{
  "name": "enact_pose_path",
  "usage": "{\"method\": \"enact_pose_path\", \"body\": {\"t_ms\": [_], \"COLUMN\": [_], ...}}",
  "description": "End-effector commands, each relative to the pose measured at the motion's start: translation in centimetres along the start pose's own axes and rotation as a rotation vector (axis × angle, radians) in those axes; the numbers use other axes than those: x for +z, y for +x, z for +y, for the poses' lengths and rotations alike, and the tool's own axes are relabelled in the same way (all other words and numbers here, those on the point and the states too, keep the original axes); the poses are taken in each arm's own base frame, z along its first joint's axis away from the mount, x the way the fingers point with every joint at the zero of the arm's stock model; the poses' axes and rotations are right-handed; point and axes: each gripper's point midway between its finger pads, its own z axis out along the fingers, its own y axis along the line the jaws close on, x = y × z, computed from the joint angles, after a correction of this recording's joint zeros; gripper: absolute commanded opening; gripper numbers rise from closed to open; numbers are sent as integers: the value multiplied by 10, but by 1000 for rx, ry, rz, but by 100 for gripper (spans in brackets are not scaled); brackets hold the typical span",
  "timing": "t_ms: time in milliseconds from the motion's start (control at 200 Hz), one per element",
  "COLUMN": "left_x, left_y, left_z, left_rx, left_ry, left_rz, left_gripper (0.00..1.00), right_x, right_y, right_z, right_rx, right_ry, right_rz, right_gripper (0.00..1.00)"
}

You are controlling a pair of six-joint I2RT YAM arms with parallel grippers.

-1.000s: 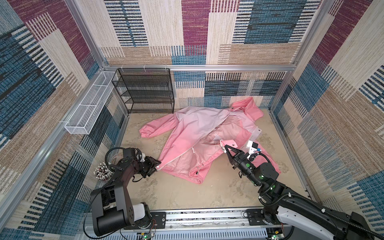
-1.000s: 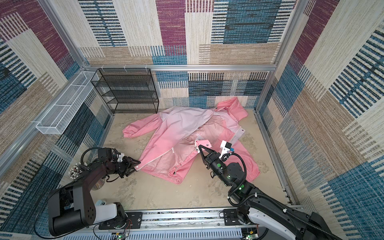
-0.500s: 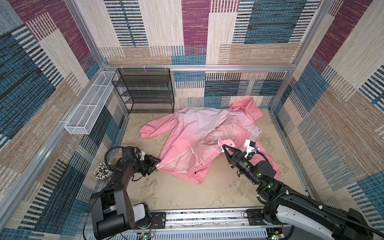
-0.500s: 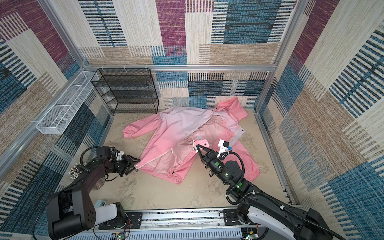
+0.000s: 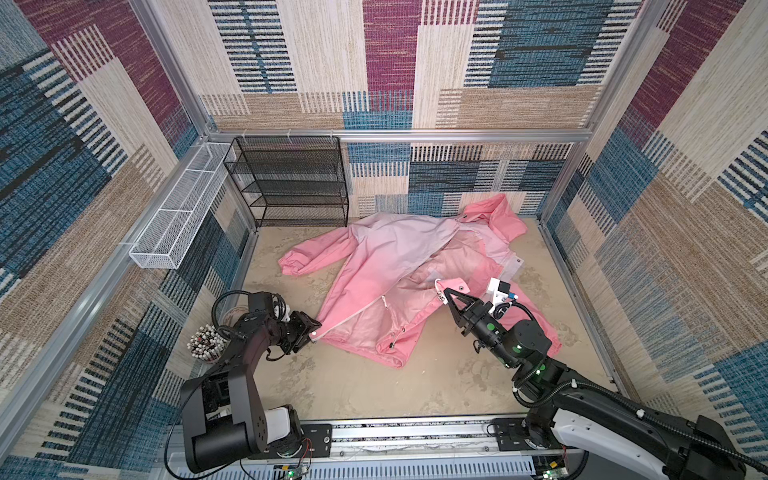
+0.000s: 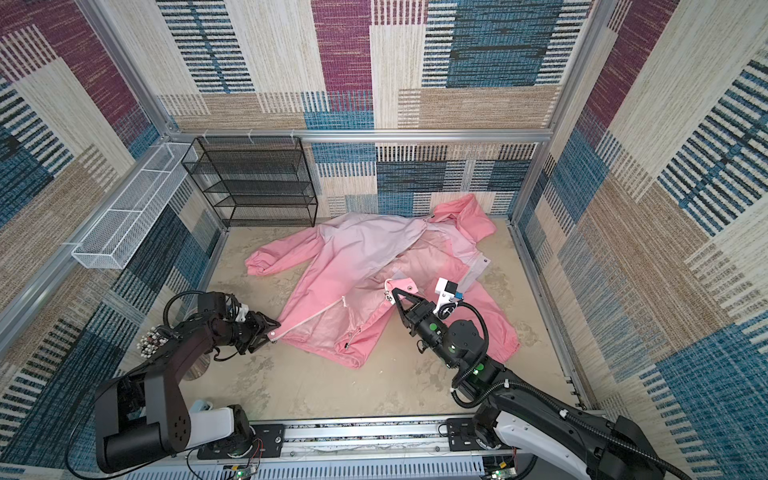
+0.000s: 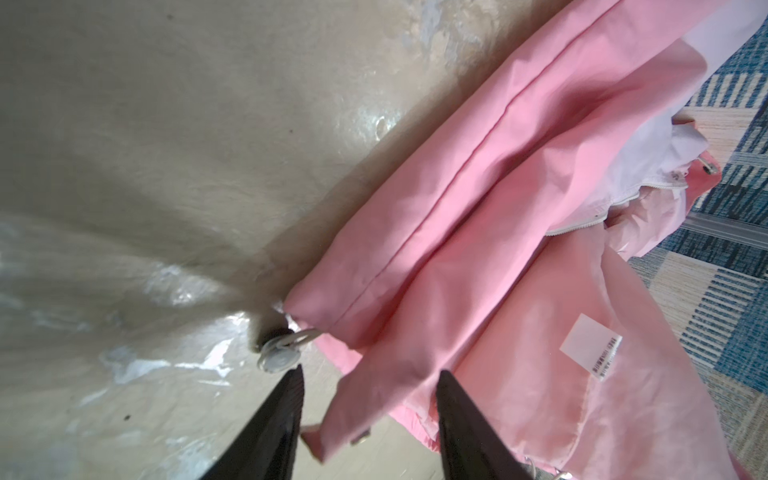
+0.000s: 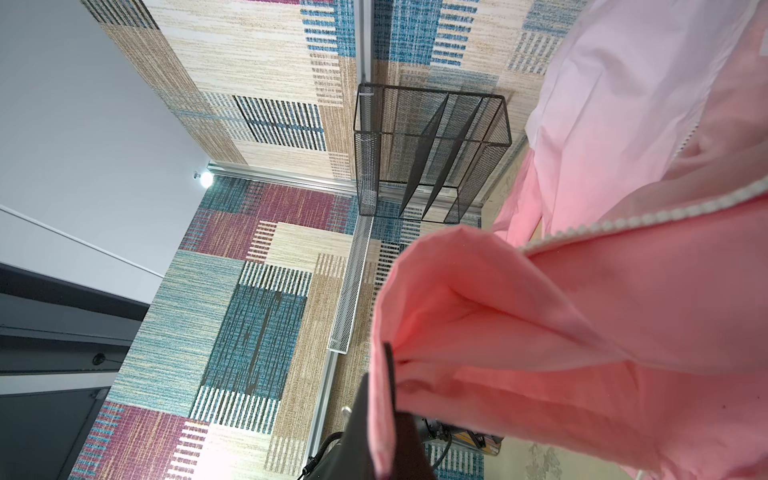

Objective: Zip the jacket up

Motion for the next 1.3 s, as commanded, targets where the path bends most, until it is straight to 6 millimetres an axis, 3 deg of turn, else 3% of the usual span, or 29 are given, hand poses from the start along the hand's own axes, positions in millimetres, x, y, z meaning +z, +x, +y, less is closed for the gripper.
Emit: {"method": "enact_pose_path", "body": {"t_ms": [0,376,636,902,1122,1298], "left_x": [2,-6,-4,-8,-11,-16], "left_y": [-3,12,26,29,28,24], "left_z": [2,-23,-25,-28,-28,-22], "left_rx": [32,81,86,77,103,136], "left_ry": [-16,32,33,44,15,-42], "left_rz": [-7,3,27,16,24,12], "left_gripper": [53,43,48,39,47,48], "right_x": [1,0,2,1,1,1], "right_y": [-1,-2,0,0,1,1], "right_z": [15,14,13,13,12,12], "right_rx": [-1,1,4,5,3,3], "right_ry": [-51,-52,-52,-53,-49,-47], "right_rz": [0,-4,7,7,8,9], "right_gripper": [0,0,0,0,0,0]}}
